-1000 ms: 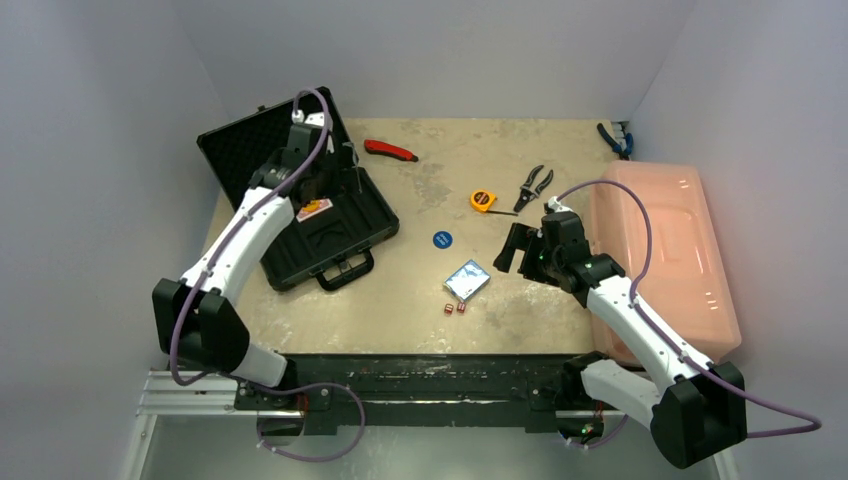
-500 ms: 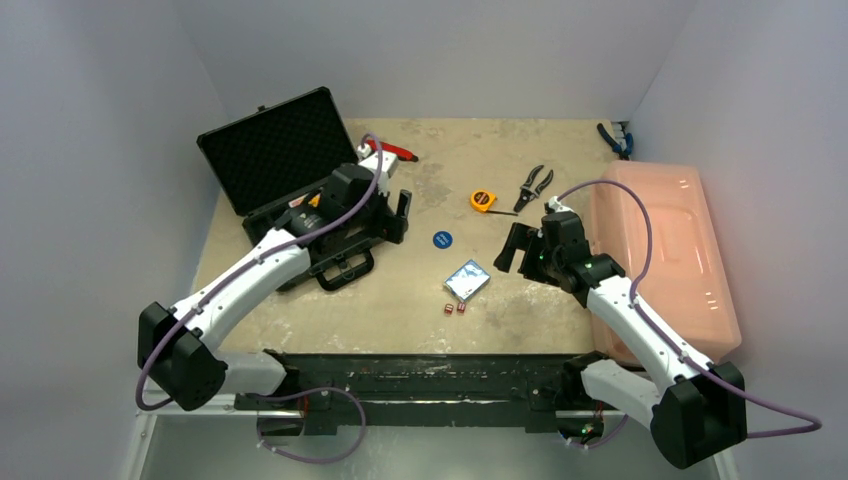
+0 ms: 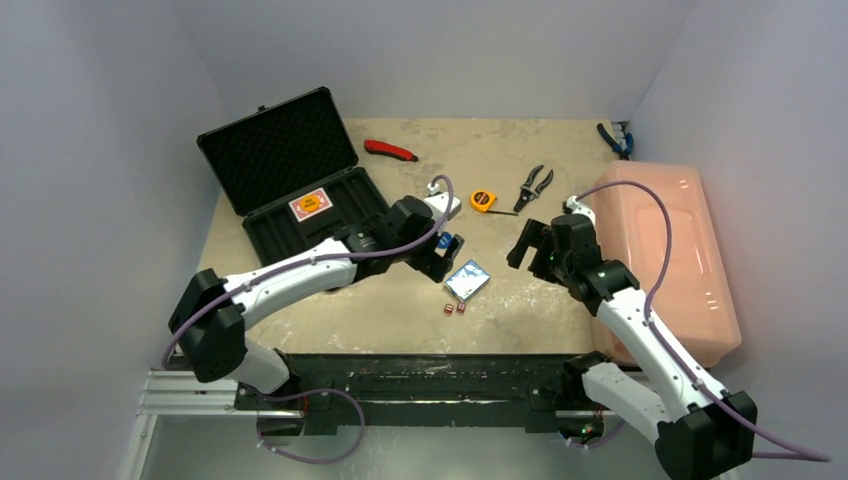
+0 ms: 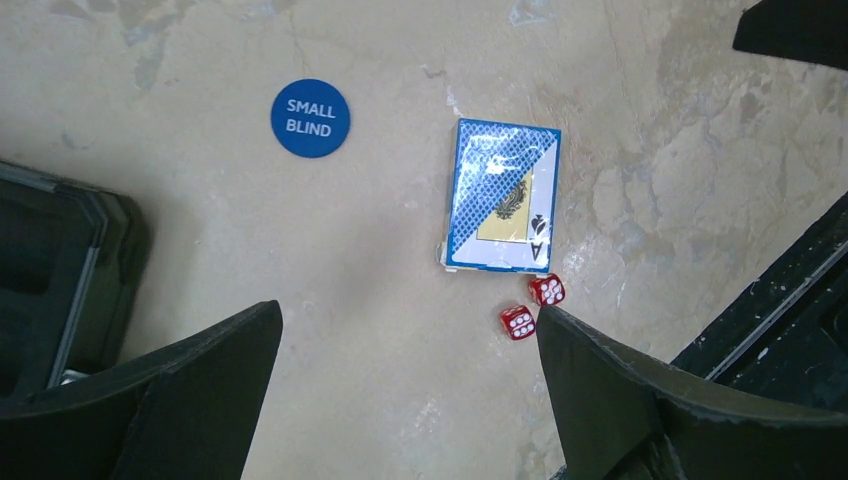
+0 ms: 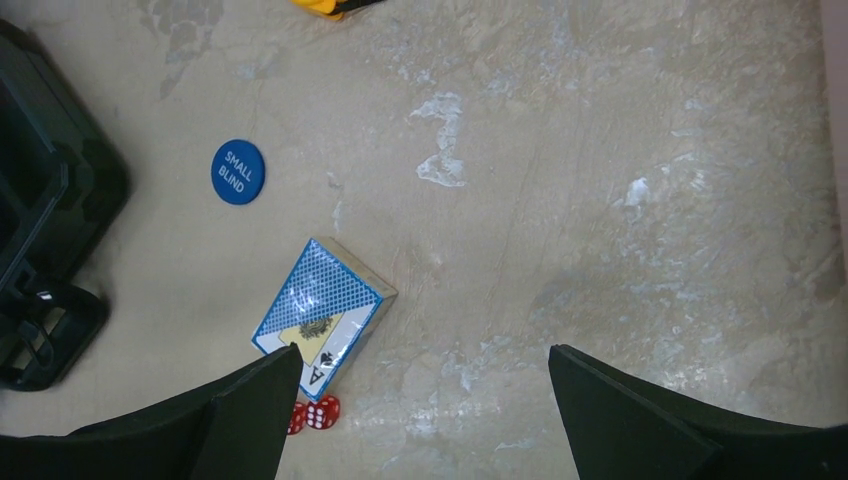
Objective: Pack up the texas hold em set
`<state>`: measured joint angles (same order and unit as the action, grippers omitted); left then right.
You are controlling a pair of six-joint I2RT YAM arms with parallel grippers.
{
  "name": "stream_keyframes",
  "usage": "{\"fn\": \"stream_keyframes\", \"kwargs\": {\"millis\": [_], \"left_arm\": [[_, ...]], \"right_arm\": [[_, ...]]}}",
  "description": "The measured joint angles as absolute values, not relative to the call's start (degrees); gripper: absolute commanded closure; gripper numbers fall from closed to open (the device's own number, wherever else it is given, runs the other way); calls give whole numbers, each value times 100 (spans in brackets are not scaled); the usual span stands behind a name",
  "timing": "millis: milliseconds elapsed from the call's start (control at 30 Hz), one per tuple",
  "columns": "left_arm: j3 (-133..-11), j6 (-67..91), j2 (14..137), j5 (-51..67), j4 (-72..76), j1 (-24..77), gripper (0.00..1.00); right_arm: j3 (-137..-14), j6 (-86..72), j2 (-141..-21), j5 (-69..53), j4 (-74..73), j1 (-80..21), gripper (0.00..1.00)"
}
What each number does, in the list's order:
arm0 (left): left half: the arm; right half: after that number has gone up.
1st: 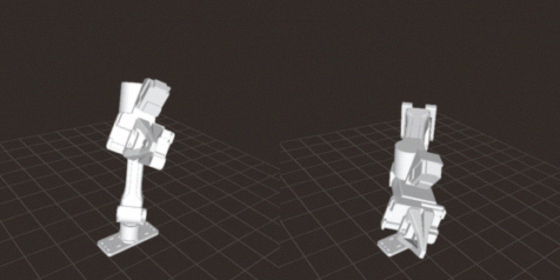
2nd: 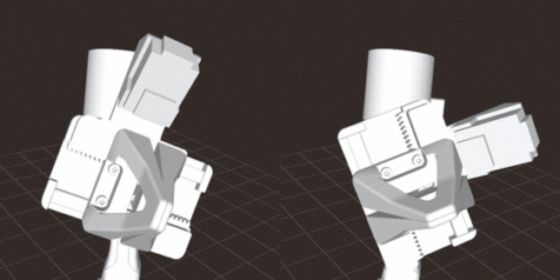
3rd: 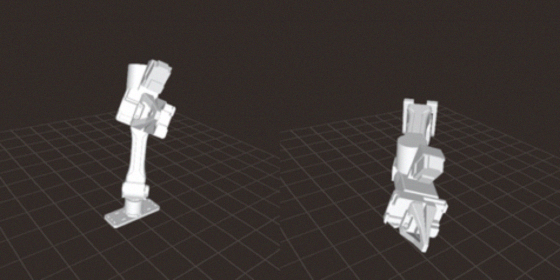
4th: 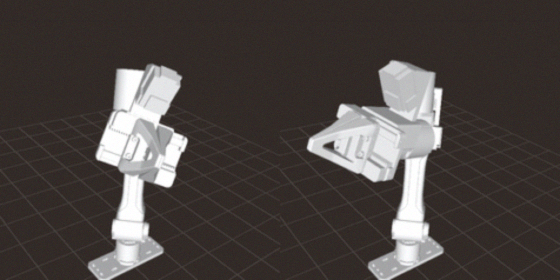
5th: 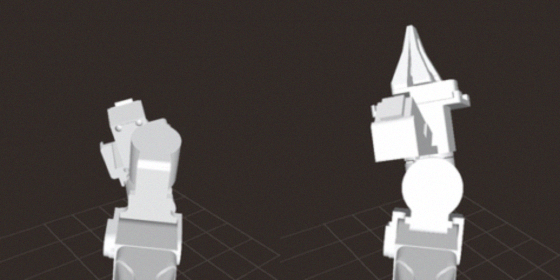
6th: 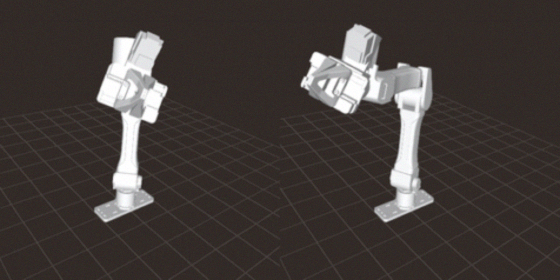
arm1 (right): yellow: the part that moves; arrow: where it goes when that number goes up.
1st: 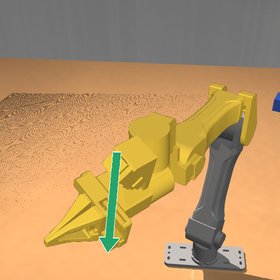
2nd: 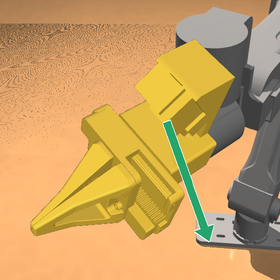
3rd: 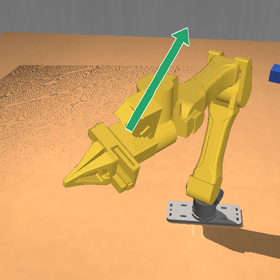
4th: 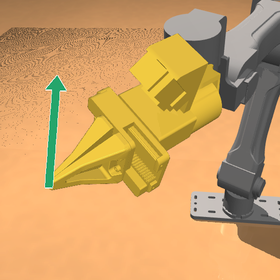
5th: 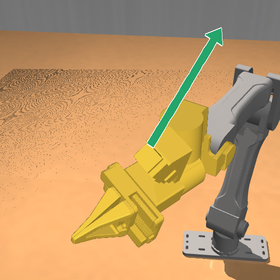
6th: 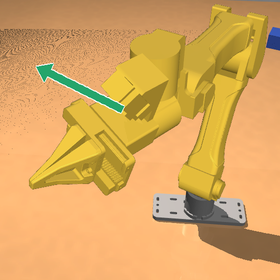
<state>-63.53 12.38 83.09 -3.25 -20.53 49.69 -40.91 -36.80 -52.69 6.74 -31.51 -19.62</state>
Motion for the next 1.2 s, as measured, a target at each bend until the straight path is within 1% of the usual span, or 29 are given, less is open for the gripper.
{"fn": "stream_keyframes", "kwargs": {"millis": [233, 433, 800, 933, 1200], "left_arm": [[-6716, 1269, 9185, -331, -1990, 5299, 3], [-7192, 1466, 9664, -701, -2121, 5454, 3], [-8012, 1909, 10506, -1428, -2818, 5435, 3], [-8261, 2051, 10772, -1520, -3059, 5349, 5], [-8361, 2215, 10923, -1457, -3227, 5009, 8]], "right_arm": [[-4740, -3710, -5094, 1066, -3688, -1962, 1], [-4803, -3710, -4836, 1284, -3715, -1962, 1], [-4803, -3706, -4917, 1299, -3734, -1962, 1], [-4803, -3704, -4910, 1297, -3734, -1962, 1], [-4799, -3704, -4906, 1286, -3730, -1962, 1]]}}
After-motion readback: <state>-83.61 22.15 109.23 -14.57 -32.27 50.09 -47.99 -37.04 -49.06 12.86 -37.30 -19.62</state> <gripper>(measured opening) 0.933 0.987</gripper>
